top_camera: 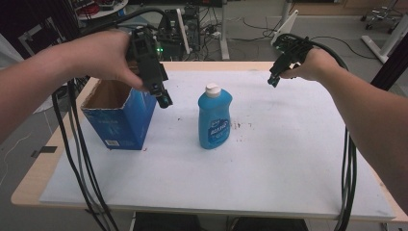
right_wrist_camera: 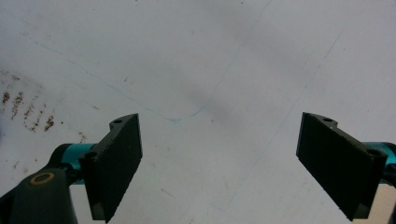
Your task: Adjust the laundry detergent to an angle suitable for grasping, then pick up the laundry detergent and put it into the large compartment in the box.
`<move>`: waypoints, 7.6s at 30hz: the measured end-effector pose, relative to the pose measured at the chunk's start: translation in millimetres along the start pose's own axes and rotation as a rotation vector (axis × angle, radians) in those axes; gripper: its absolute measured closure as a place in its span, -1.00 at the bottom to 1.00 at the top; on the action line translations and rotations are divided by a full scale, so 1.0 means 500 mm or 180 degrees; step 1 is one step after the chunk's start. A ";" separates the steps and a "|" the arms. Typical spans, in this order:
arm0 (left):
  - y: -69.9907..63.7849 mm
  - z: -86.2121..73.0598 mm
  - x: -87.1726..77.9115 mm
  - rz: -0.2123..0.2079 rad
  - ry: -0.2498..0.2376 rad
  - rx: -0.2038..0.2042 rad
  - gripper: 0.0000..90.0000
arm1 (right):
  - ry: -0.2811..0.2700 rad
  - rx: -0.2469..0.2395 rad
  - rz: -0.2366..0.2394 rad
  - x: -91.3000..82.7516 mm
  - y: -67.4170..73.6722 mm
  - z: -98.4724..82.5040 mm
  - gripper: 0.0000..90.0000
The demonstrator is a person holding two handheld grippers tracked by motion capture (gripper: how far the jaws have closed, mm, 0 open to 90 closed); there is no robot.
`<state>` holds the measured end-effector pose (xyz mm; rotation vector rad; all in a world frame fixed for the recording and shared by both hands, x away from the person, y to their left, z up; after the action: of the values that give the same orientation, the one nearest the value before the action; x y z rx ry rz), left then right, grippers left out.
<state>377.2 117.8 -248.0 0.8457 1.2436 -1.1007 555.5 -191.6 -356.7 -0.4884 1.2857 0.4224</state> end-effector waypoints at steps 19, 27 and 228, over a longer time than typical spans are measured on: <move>-0.012 0.008 -0.003 0.0009 0.0003 0.0008 -0.63 | -0.0034 0.0006 -0.0004 -0.013 -0.003 -0.008 -0.70; -0.010 0.005 -0.007 0.0033 -0.0041 -0.0011 -0.63 | -0.0023 0.0025 -0.0002 -0.013 -0.003 -0.010 -0.70; 0.020 0.184 0.172 0.0022 0.0106 -0.0652 -0.19 | -0.0122 0.0065 0.0115 -0.008 -0.007 -0.027 -0.70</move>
<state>411.7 19.1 -318.7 0.7143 1.3546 -0.9385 545.7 -202.1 -355.2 -0.4383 1.2624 0.4465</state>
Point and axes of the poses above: each handheld gripper's, and its own axes: x roughly forward along the jaws, z roughly out of its top, y roughly to its left, the point moved 3 cm from there along x, roughly forward along the jaws, and after that the axes turned 5 degrees about -z, right-handed, at the moved point
